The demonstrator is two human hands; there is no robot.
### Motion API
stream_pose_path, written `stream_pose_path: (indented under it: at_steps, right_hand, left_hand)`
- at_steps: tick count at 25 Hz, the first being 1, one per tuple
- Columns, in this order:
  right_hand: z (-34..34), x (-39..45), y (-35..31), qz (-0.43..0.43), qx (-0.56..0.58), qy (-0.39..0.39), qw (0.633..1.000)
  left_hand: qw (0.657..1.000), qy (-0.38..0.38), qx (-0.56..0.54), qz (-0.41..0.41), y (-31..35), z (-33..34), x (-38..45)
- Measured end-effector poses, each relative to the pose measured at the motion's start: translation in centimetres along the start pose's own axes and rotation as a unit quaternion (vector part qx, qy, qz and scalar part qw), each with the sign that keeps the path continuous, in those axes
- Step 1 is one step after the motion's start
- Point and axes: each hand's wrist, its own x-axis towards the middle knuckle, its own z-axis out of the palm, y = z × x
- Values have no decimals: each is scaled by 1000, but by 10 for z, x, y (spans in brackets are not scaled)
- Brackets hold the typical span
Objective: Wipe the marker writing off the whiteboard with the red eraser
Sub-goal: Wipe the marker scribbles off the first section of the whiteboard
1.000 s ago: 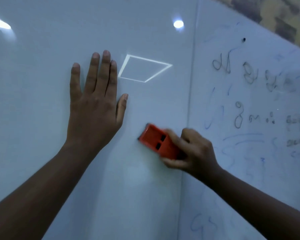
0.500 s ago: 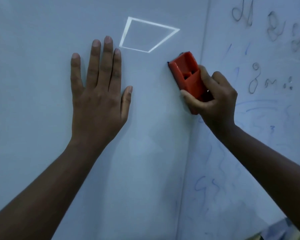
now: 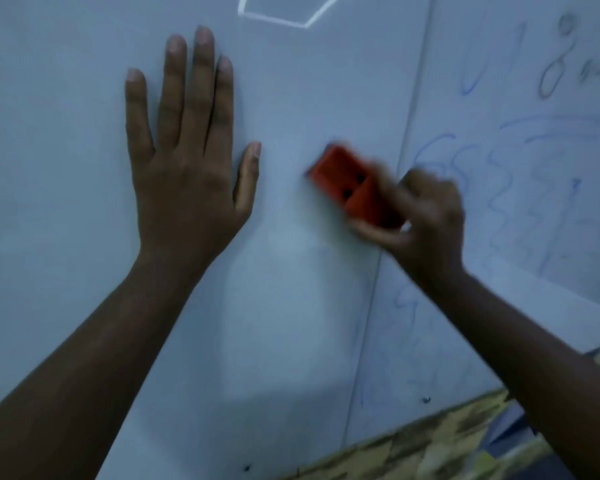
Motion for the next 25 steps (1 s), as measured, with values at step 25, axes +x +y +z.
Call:
stream_pose_path:
  at_steps: [25]
  right_hand:
    - [5,-222,-130,498,138,-95,851]
  left_hand:
    - [1000,-1,3,-29,47,42,-200]
